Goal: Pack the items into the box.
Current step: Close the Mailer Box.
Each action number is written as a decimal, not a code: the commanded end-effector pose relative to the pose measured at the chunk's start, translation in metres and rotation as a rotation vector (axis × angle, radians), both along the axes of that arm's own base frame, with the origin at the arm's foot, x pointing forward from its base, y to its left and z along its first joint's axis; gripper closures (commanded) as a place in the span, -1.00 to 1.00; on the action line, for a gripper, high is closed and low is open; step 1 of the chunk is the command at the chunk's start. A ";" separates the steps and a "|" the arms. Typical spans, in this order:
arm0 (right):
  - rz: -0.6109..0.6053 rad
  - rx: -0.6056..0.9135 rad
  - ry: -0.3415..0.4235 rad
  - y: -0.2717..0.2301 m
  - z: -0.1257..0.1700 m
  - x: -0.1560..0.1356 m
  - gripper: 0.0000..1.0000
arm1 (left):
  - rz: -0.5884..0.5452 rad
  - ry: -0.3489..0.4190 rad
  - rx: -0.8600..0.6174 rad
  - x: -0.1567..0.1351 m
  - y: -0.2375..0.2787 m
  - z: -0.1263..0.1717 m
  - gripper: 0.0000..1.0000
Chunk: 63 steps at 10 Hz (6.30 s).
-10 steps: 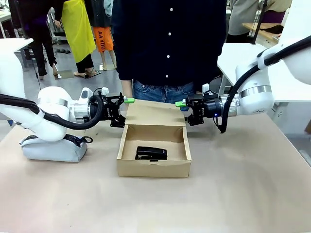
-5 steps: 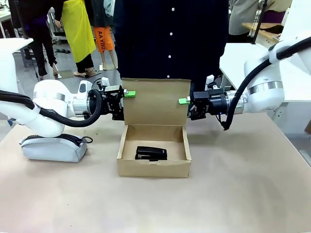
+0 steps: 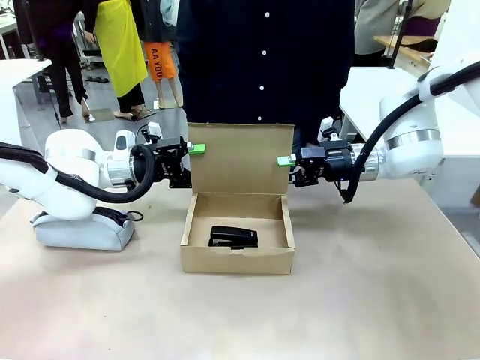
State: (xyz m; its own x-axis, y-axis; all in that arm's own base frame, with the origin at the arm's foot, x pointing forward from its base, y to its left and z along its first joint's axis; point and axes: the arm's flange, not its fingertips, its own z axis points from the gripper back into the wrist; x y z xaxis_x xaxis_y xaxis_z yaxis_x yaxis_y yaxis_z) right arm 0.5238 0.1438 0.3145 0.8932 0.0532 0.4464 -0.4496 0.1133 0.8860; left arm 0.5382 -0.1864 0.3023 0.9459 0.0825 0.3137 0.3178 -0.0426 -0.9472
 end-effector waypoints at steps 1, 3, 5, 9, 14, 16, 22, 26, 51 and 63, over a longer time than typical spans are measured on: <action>0.000 -0.006 0.025 0.002 0.004 0.004 -1.00 | -0.031 0.004 -0.003 0.002 -0.003 0.003 -1.00; 0.000 -0.006 0.025 0.002 0.004 0.004 -1.00 | -0.031 0.004 -0.003 0.002 -0.003 0.003 -1.00; -0.001 0.000 0.005 0.000 0.000 0.000 -1.00 | -0.008 -0.002 -0.002 0.000 -0.003 0.001 -1.00; 0.010 0.042 -0.359 0.003 0.021 -0.028 -1.00 | 0.000 -0.440 -0.032 -0.028 -0.012 0.022 -1.00; -0.021 0.070 -0.721 0.006 0.023 -0.066 -1.00 | -0.042 -0.650 -0.042 -0.060 0.000 0.027 -1.00; 0.051 0.092 -0.751 0.009 0.019 -0.080 -1.00 | -0.057 -0.727 -0.042 -0.071 0.004 0.023 -1.00; -0.030 0.041 -0.829 -0.025 0.008 -0.112 -1.00 | -0.113 -0.840 -0.016 -0.101 0.029 0.009 -1.00; -0.180 0.015 -0.830 -0.089 0.013 -0.135 -1.00 | -0.031 -0.952 -0.032 -0.145 0.099 0.015 -1.00; -0.080 -0.144 -0.530 -0.053 0.068 -0.126 -1.00 | -0.085 -0.891 0.125 -0.140 0.055 0.052 -1.00; -0.453 -0.068 -0.211 -0.272 0.034 -0.174 -1.00 | 0.450 -0.379 0.206 -0.163 0.298 0.053 -1.00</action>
